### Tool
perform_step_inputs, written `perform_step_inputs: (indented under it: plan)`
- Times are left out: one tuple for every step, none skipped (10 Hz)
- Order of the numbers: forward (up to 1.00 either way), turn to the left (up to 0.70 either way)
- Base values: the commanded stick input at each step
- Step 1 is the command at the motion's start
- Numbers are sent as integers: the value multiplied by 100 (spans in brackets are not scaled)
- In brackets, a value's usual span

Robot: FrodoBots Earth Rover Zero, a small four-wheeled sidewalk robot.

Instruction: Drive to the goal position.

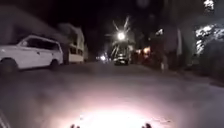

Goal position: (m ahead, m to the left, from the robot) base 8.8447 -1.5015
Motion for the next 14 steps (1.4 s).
perform_step_inputs:
  plan:
    - [70,0]
    - [70,0]
    - [70,0]
    - [70,0]
    - [70,0]
    - [70,0]
    - [70,-7]
    - [70,-22]
    - [70,-35]
    - [70,-35]
    - [70,-30]
    - [70,0]
    - [70,0]
    - [70,0]
